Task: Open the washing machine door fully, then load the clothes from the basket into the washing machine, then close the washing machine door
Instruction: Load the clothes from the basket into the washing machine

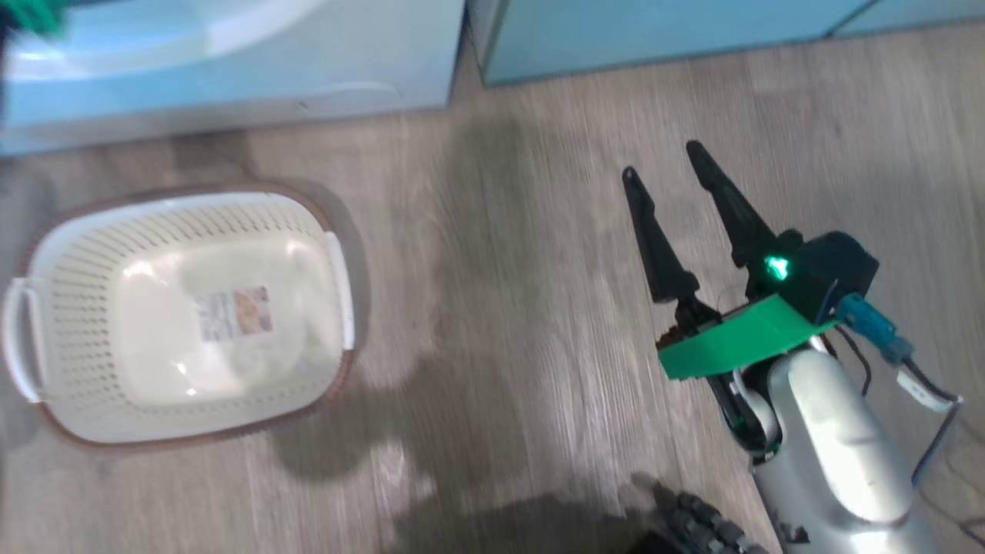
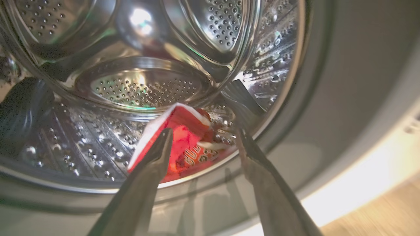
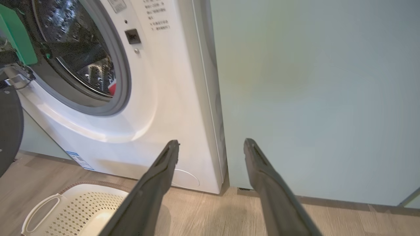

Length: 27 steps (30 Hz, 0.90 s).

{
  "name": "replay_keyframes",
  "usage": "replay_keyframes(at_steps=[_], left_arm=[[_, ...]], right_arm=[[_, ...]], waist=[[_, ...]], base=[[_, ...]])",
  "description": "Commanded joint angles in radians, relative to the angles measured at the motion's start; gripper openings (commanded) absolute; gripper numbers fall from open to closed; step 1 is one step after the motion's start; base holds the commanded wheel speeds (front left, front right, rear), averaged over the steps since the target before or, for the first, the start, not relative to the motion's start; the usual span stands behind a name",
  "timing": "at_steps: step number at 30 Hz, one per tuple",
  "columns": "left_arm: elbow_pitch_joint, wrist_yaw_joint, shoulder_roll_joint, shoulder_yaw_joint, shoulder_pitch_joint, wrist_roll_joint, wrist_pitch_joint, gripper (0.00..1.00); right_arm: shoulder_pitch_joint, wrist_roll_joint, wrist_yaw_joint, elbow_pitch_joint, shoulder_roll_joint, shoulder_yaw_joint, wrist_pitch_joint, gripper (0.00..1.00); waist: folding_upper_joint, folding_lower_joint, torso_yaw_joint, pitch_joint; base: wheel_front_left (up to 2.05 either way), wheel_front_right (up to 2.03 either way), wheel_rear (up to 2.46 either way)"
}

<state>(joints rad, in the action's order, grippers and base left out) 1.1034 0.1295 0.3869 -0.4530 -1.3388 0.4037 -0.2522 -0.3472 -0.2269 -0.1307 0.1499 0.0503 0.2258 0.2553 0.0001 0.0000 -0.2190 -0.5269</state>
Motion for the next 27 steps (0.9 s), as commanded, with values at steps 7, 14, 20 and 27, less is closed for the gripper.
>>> replay_keyframes(at_steps=[7,14,20,27], left_arm=[[-0.147,0.001,0.01,0.045,0.227,0.053,-0.009,1.0],[-0.328,-0.029,-0.071,0.085,0.52,0.037,-0.009,1.0],[-0.459,-0.07,-0.125,0.109,0.701,-0.001,-0.009,1.0],[-0.645,-0.128,-0.17,0.137,0.94,-0.067,-0.009,1.0]], right_arm=[[0.076,0.027,0.0,-0.004,0.0,-0.011,0.006,1.0],[0.156,0.055,0.0,0.012,0.0,-0.062,0.006,1.0],[0.203,0.056,0.0,0.015,0.0,-0.085,0.006,1.0],[0.26,0.055,0.0,0.011,0.0,-0.096,0.006,1.0]], waist=[[-0.0001,0.0,0.089,0.206],[-0.0001,0.0,0.16,0.376],[-0.0001,0.0,0.202,0.467],[-0.0001,0.0,0.242,0.557]], base=[[0.0,0.0,0.0],[0.0,0.0,0.0],[0.0,0.0,0.0],[0.0,0.0,0.0]])
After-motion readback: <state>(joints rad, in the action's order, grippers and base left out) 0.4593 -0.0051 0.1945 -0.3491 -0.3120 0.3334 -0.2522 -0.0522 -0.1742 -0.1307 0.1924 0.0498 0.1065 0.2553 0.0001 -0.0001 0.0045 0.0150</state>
